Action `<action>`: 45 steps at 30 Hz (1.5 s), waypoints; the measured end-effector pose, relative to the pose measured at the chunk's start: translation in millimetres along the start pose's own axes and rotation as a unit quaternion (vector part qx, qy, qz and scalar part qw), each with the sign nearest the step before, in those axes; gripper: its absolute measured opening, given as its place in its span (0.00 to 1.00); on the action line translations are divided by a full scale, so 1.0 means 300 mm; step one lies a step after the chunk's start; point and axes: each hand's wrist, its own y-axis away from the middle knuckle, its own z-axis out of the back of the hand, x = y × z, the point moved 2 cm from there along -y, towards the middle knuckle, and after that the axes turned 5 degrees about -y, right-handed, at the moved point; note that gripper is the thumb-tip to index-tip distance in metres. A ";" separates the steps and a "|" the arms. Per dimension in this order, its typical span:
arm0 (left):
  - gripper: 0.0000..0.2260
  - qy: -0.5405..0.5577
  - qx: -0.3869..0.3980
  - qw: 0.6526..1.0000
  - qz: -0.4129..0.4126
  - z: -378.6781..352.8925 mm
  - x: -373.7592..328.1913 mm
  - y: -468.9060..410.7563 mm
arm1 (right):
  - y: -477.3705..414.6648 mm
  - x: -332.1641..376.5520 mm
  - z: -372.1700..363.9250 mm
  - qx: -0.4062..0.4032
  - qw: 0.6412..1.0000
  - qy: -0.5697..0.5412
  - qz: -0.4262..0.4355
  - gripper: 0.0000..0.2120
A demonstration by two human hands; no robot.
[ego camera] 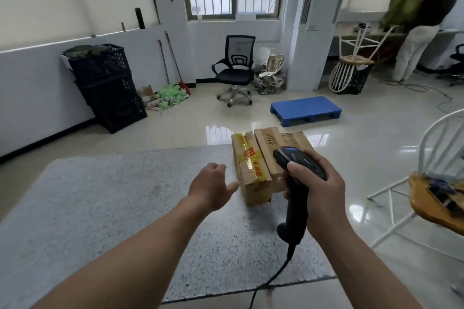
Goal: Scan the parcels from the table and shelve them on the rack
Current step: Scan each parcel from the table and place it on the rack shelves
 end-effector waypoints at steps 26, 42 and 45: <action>0.39 0.091 0.134 0.944 0.288 -0.456 -0.141 -0.585 | -0.767 -0.236 0.162 0.039 0.987 -0.001 -0.154 0.24; 0.48 0.368 0.139 0.857 0.334 -0.290 0.575 0.044 | -0.266 -0.355 -0.278 0.118 0.978 0.054 -0.163 0.24; 0.50 0.344 0.145 0.864 0.339 -0.229 0.714 0.162 | -0.132 -0.402 -0.365 0.129 0.975 0.074 -0.163 0.25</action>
